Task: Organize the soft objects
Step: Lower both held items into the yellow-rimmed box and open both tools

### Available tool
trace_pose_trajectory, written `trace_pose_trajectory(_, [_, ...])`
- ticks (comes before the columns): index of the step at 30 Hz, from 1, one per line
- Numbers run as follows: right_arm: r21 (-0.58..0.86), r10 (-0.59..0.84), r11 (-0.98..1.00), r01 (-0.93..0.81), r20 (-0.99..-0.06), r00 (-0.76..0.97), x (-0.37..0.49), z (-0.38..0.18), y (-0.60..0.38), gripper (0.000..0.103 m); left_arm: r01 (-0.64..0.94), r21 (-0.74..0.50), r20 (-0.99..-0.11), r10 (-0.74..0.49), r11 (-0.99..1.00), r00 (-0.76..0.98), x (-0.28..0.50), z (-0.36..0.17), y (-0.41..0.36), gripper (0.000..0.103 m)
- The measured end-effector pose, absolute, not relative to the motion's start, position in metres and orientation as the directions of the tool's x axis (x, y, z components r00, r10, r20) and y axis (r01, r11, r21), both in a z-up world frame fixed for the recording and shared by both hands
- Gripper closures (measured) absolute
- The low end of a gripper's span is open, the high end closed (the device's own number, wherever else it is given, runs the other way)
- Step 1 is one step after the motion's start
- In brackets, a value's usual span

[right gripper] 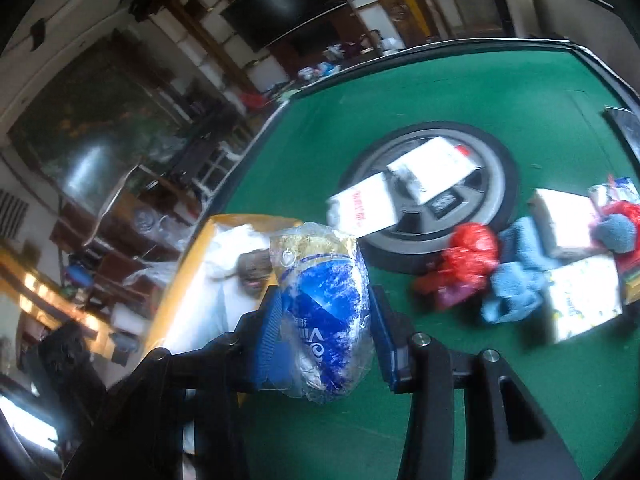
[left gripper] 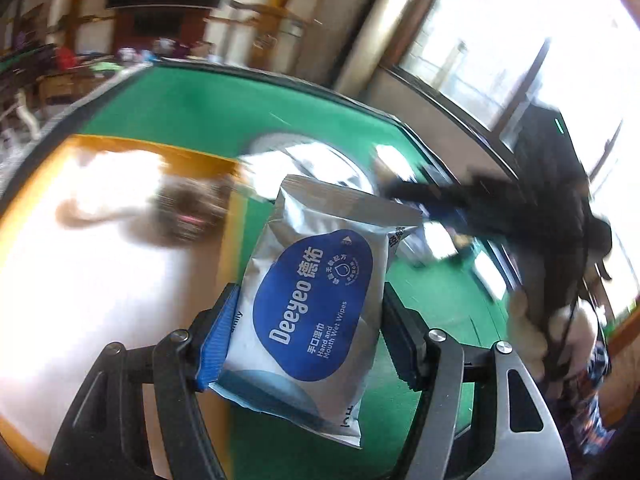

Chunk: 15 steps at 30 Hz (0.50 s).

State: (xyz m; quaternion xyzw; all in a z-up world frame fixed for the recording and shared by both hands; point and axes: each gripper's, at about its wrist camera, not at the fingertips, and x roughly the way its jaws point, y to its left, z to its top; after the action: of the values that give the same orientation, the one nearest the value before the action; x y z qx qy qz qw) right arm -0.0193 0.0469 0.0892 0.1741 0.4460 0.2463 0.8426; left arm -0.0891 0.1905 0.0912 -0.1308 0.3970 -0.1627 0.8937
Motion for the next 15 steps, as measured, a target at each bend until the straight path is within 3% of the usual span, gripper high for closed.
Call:
trace_pose_trajectory(9, [0.525,0.633,0.770,-0.363,-0.697,0.336,-0.003,0.062,0.148,0.064,-0.114,-0.223,-0.776,-0.105,0.968,0.622,-0.054,0.065,0.308,0.036])
trace_pose_trajectory(15, [0.515,0.614,0.776,-0.365,-0.751,0.245,0.010,0.038,0.201,0.064,-0.211,-0.240,-0.828,-0.086,0.948,0.554,-0.030,0.038,0.343,0.036])
